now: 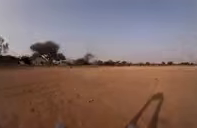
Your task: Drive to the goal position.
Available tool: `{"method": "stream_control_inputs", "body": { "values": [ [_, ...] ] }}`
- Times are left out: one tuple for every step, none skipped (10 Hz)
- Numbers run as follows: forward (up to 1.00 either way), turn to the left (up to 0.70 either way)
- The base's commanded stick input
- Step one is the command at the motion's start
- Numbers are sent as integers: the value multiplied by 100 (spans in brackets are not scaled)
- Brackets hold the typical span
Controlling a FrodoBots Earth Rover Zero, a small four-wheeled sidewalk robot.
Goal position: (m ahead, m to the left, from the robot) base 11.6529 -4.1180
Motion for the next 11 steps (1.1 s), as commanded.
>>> {"method": "stream_control_inputs", "body": {
  "values": [
    [68,0],
    [68,0],
    [68,0],
    [68,0],
    [68,0],
    [68,0],
    [68,0],
    [68,0],
    [68,0],
    [68,0],
    [68,0]
  ]
}}
